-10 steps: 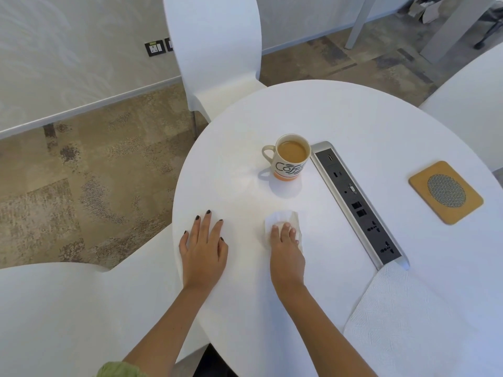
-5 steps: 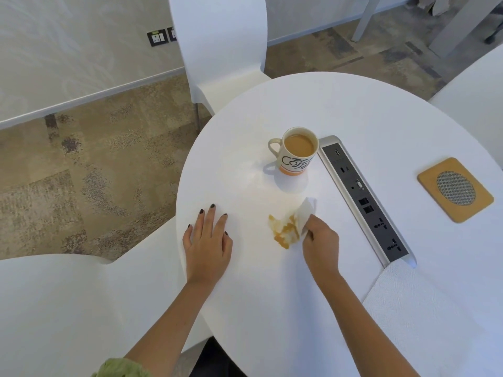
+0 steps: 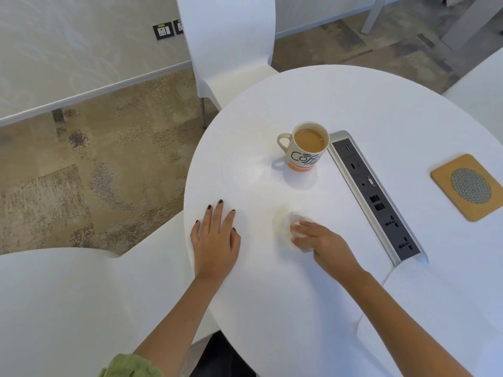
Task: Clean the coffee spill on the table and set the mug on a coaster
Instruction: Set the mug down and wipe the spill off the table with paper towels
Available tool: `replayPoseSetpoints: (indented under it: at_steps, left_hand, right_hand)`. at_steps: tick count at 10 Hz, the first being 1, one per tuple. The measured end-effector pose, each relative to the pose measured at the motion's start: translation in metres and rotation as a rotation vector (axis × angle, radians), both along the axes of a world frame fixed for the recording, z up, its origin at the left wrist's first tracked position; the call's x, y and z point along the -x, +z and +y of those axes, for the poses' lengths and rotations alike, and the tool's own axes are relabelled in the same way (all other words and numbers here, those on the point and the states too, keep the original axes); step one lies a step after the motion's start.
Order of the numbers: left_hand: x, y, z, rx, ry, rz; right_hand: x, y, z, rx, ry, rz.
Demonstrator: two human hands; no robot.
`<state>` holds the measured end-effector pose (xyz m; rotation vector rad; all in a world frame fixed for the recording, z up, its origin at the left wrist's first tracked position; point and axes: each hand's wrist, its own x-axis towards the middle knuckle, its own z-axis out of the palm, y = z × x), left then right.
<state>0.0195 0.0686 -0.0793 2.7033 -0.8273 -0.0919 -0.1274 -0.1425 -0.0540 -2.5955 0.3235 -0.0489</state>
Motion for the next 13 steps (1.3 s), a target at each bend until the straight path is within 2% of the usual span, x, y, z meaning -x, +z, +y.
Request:
replayPoseSetpoints:
  at_steps: [1, 2, 4, 5, 7, 9, 11, 12, 13]
  left_hand:
    - [0.000, -0.001, 0.000, -0.001, 0.002, -0.005]
    - [0.000, -0.002, 0.000, 0.000, 0.001, -0.010]
    - [0.000, 0.000, 0.000, 0.004, 0.001, -0.010]
    - [0.000, 0.000, 0.000, 0.006, 0.002, -0.011]
    - [0.000, 0.001, 0.001, 0.016, 0.003, -0.009]
    - [0.000, 0.000, 0.000, 0.017, 0.006, -0.002]
    - [0.000, 0.000, 0.001, 0.013, 0.005, -0.006]
    - [0.000, -0.001, 0.001, 0.009, -0.001, -0.008]
    - [0.000, -0.001, 0.001, 0.001, 0.000, -0.008]
  right_hand:
    - [0.004, 0.006, 0.009, 0.033, -0.135, 0.022]
    - [0.000, 0.009, 0.024, -0.102, -0.296, 0.010]
    - [-0.013, 0.015, 0.037, -0.075, -0.410, 0.064]
    - [-0.017, 0.017, 0.048, 0.051, -0.456, 0.137]
    - [-0.023, 0.014, 0.073, 0.055, -0.625, 0.110]
    - [-0.022, 0.014, 0.079, 0.000, -0.635, 0.120]
    - [-0.006, 0.013, 0.073, 0.131, -0.349, 0.160]
    - [-0.001, 0.017, 0.068, 0.011, -0.353, 0.024]
    - [-0.001, 0.021, 0.051, -0.005, -0.445, -0.046]
